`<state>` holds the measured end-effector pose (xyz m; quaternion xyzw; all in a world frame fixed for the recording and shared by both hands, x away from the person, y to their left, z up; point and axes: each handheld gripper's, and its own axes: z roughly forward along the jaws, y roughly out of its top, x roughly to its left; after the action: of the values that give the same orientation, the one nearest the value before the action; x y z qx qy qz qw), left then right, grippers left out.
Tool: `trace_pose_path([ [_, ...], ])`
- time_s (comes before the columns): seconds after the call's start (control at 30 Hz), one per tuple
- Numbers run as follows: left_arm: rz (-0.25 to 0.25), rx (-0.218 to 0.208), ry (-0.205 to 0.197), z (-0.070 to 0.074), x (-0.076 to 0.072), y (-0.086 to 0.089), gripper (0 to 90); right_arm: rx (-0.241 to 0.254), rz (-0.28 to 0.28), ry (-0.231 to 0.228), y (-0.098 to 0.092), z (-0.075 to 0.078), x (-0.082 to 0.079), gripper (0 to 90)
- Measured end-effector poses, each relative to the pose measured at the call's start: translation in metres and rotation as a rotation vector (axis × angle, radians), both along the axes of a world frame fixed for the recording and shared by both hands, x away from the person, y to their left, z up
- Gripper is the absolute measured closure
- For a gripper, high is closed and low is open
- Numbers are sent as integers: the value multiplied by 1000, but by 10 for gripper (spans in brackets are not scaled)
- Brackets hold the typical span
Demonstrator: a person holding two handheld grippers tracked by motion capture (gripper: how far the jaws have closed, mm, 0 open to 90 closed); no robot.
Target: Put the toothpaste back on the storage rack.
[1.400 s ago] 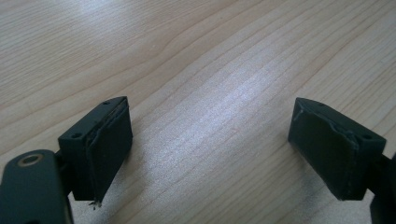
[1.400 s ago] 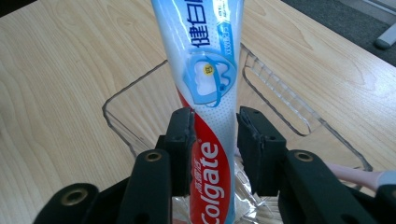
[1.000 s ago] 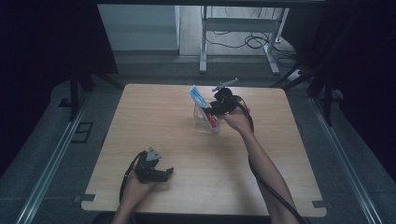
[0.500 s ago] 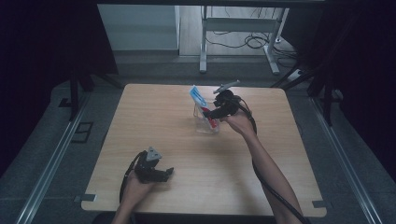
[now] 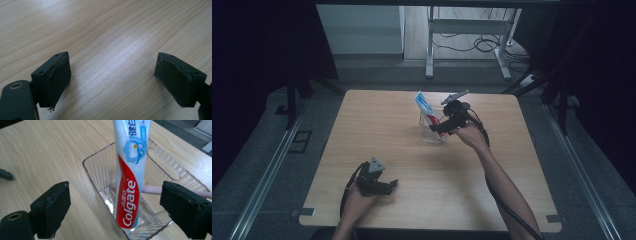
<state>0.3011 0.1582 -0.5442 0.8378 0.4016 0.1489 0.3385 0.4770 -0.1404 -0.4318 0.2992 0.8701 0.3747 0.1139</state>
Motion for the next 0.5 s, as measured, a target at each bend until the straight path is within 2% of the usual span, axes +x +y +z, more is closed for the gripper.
trace_pose_path([
  [0.5,0,-1,0,0,0,0,136,3,5,-13,-5,0,-14,65],
])
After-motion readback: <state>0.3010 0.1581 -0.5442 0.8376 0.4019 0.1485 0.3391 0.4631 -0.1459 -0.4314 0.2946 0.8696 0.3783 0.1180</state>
